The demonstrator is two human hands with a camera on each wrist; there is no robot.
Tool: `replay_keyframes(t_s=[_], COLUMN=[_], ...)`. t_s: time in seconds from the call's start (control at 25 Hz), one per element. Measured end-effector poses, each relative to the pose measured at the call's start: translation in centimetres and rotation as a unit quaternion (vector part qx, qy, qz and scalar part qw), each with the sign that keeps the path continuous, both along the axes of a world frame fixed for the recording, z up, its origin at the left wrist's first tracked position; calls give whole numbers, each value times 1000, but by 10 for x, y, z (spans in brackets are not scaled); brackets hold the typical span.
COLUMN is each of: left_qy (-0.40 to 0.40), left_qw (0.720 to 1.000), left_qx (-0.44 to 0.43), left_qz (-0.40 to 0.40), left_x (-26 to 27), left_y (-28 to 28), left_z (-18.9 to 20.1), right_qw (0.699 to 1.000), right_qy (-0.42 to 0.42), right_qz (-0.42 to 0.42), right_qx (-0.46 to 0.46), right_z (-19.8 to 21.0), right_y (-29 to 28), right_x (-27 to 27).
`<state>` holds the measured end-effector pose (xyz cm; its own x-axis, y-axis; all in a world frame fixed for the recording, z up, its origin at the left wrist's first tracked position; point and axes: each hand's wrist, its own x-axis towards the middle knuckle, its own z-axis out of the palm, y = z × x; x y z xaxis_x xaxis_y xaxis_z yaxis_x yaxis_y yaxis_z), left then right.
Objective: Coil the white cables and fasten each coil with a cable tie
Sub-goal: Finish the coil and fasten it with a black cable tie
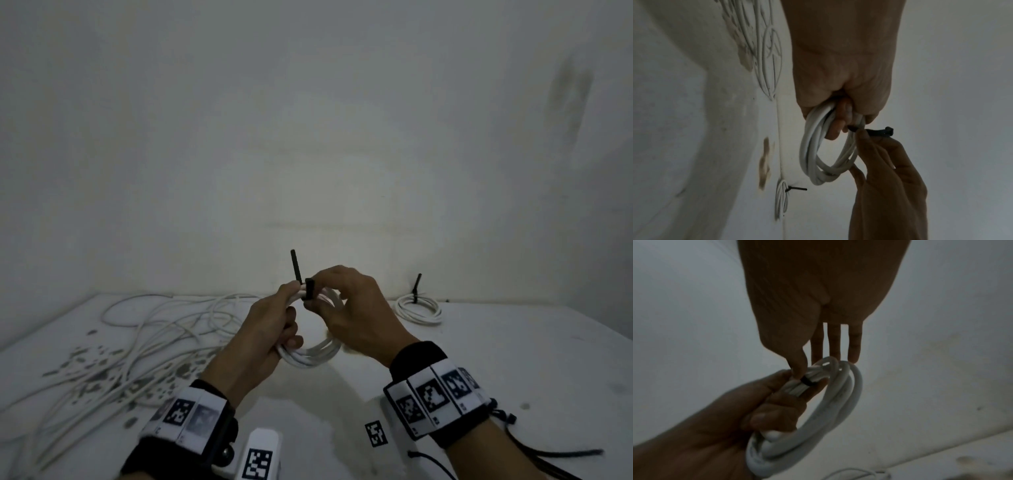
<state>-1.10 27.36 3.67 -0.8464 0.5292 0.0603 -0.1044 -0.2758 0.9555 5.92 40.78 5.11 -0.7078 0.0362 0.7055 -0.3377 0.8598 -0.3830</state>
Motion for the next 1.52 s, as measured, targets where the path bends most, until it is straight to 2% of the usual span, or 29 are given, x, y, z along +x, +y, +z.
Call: replay_keyframes(t_s=[0.16, 0.28, 0.44, 0.64, 0.76, 0.84, 0.96, 1.08, 1.16, 1.24, 1.32, 1.4, 1.52], left_qy=[15, 20, 31, 72, 93, 64, 23, 29, 50, 96, 163, 219, 282], left_qw=[999, 999, 999, 997, 994, 997, 997, 997, 996, 992, 980, 965, 946], left_qx=[17, 16, 26, -9, -46, -29, 2, -15, -25, -52, -99, -134, -155], left_qz=[37, 36, 27, 20, 23, 33, 68, 74, 72, 64, 54, 47, 51], left_x=[-16, -20, -20, -20, -18, -16, -18, -20, -19, -16, -12, -8, -8], left_y=[-10, -14, -14, -11, -12, -9, -7, -10, -11, -14, -15, -15, -16], left_z=[0, -2, -1, -4, -6, -6, -4, -4, -5, -3, -1, 1, 2], right_qw=[999, 998, 998, 993, 962, 946, 951, 963, 955, 916, 886, 896, 941], right_qy=[8, 30, -6, -33, -32, -50, -73, -77, -41, -21, -52, -63, -42], right_qz=[-5, 10, 34, 26, 27, 42, 76, 69, 37, 10, 15, 21, -39], right_qx=[33, 54, -46, -107, -270, -318, -291, -248, -291, -401, -461, -439, -335], right_z=[-4, -4, 6, 17, 20, 22, 24, 24, 25, 28, 30, 27, 20], right_y=[-9, -14, -16, -20, -20, -23, -34, -45, -45, -39, -34, -29, -25], right_x=[-6, -6, 3, 7, 6, 7, 12, 12, 9, 8, 8, 8, 7])
